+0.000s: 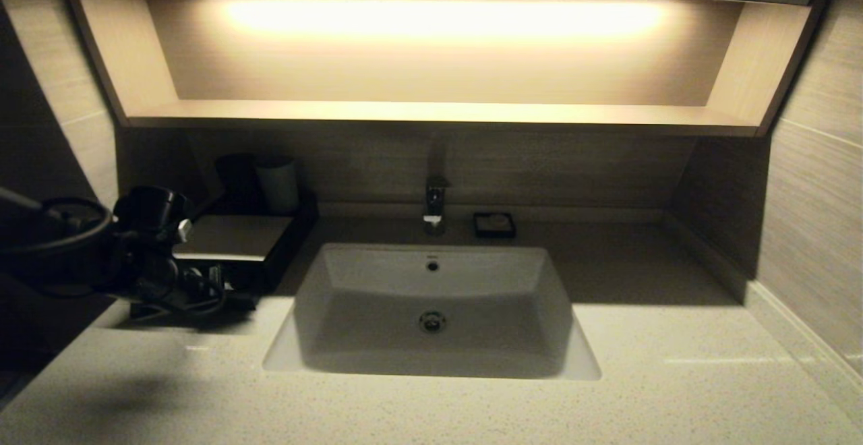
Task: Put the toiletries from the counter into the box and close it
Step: Close the drawer
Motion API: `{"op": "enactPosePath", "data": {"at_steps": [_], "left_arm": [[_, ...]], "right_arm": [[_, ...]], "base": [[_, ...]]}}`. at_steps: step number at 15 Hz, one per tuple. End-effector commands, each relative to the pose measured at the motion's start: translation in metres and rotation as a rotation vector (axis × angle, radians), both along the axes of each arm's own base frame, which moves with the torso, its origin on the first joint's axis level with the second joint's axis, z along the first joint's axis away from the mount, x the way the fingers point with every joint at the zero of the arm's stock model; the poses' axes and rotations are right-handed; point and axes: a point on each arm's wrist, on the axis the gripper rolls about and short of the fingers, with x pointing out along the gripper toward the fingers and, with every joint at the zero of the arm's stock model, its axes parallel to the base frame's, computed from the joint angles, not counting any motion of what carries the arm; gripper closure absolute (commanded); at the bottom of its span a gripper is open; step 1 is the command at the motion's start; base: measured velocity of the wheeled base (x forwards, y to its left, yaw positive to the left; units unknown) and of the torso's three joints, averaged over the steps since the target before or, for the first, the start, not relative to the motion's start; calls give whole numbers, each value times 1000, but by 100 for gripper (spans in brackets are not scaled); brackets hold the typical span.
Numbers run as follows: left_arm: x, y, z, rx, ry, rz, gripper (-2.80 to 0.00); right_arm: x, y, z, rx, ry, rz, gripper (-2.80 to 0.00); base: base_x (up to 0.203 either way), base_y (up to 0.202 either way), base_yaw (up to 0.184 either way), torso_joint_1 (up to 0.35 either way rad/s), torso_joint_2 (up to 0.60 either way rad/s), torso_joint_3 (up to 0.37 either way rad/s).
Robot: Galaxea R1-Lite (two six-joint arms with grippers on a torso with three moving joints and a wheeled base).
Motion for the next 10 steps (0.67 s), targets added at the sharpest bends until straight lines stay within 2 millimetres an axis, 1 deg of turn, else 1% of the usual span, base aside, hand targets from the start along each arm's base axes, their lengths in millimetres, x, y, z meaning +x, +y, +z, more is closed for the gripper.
{"op": "enactPosePath", "data": {"at_steps": [1,10], "left_arm": [[4,-3,0,-6,-7,1,0],[18,-6,5,-15,-42,10,0]], "right_arm": [[0,0,0,0,0,0,0],[0,0,0,0,0,0,0]], "base": [[0,0,0,0,0,0],[0,0,0,0,0,0]]}}
